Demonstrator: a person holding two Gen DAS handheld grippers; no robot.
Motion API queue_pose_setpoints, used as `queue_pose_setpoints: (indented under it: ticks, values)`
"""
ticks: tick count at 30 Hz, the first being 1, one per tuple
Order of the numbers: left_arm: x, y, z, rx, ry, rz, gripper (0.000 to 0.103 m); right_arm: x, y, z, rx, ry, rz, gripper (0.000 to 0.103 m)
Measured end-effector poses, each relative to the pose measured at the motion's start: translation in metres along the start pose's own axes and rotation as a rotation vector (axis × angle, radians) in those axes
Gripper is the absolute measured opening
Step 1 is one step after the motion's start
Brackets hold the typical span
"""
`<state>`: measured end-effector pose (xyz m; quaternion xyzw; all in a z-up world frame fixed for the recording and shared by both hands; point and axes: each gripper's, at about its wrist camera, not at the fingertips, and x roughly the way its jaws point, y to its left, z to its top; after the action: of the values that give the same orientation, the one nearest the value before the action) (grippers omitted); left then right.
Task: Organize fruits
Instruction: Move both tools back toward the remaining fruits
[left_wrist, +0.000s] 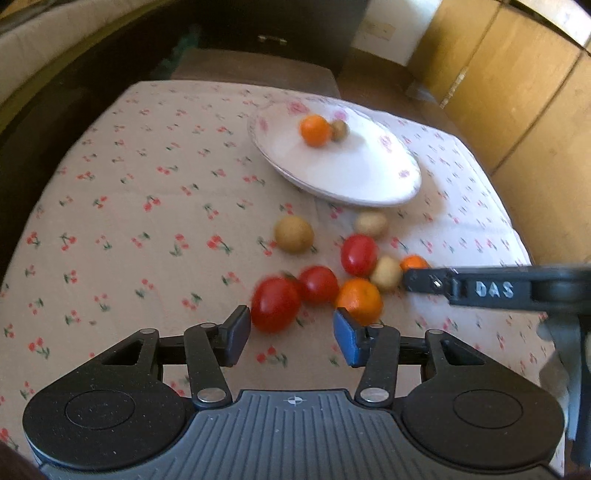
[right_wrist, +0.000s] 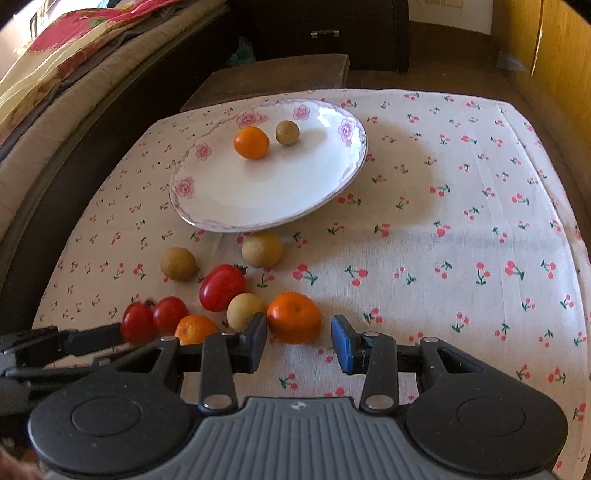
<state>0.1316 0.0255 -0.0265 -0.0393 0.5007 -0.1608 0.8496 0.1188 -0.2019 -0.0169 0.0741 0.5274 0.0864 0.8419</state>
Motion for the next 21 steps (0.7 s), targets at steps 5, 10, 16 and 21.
queue_pose_setpoints:
  ticks: [5,10,16,21]
  values:
    - [-0.014,-0.006,-0.005,0.057,-0.021,-0.017,0.059,-0.009,-0.006,-0.001,0.005,-0.011,-0.003,0.039]
    - [-0.010,0.001,0.005,0.034,-0.037,0.003,0.059,-0.015,-0.014,0.004,0.032,-0.031,-0.003,0.039]
    - [0.009,0.002,0.012,0.000,-0.022,0.022,0.057,-0.012,-0.011,0.003,0.020,-0.031,-0.002,0.039]
    - [0.008,0.003,0.011,-0.017,-0.038,0.031,0.053,-0.014,-0.017,0.005,0.034,-0.032,0.002,0.039]
